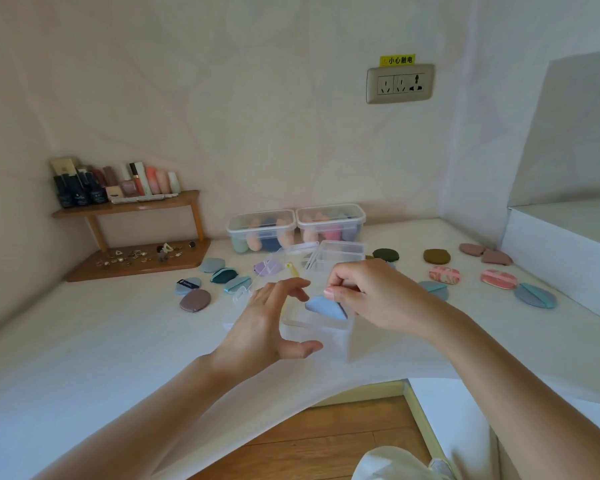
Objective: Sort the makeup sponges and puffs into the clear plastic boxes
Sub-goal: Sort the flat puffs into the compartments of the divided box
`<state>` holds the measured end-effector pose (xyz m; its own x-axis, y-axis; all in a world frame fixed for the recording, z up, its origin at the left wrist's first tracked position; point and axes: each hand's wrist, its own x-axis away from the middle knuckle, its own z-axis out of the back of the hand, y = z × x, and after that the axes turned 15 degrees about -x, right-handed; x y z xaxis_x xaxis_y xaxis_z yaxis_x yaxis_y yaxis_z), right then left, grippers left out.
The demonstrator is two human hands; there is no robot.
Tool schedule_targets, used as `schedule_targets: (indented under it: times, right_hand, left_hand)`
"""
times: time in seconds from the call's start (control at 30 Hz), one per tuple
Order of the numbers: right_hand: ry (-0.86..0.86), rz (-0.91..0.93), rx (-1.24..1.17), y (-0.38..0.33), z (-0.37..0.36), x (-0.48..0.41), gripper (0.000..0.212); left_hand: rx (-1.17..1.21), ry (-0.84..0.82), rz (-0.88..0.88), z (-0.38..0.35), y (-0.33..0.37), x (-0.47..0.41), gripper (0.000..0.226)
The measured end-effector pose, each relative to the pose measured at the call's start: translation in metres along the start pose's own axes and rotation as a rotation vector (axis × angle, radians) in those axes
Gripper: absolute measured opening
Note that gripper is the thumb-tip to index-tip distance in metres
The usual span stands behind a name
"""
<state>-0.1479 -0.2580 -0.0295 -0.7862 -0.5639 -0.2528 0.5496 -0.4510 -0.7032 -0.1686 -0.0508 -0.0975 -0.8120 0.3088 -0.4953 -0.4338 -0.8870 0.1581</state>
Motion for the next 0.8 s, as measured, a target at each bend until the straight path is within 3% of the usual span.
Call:
schedule_targets:
  times: [0.17,0.37,0.43,0.53,0.63,0.7,0.8]
  right_hand:
    - [-0.075,-0.045,0.011,0.001,0.001,-0.002,0.022]
    - [-0.151,-0.056,0.078,0.005,-0.012,-0.007,0.027]
    - [-0.048,-0.005,0.012,0.007,-0.007,-0.006,0.021]
    - [0.275,0.058,-0.069,0.023,0.008,-0.004,0.018]
    - [0.504,-0.111,0.056,0.064,0.027,-0.004,0.016]
    - [0.502,-0.302,0.185,0.095,0.037,-0.001,0.012]
    - [0.417,-0.546,0.291,0.124,0.042,0.011,0.043]
  left_hand:
    - [-0.015,0.023,-0.020,0.001,0.004,-0.001,0.070]
    - [-0.075,0.073,-0.107,0.004,0.009,-0.006,0.041]
    - [-0.073,0.024,-0.097,0.007,0.010,-0.008,0.041]
    - [-0.115,-0.060,-0.101,0.009,0.010,-0.009,0.044]
    - [-0.154,-0.084,-0.125,0.007,0.012,-0.009,0.045]
    - [-0.139,-0.093,-0.107,0.007,0.013,-0.009,0.048]
    - [-0.146,-0.110,-0.110,0.005,0.014,-0.009,0.046]
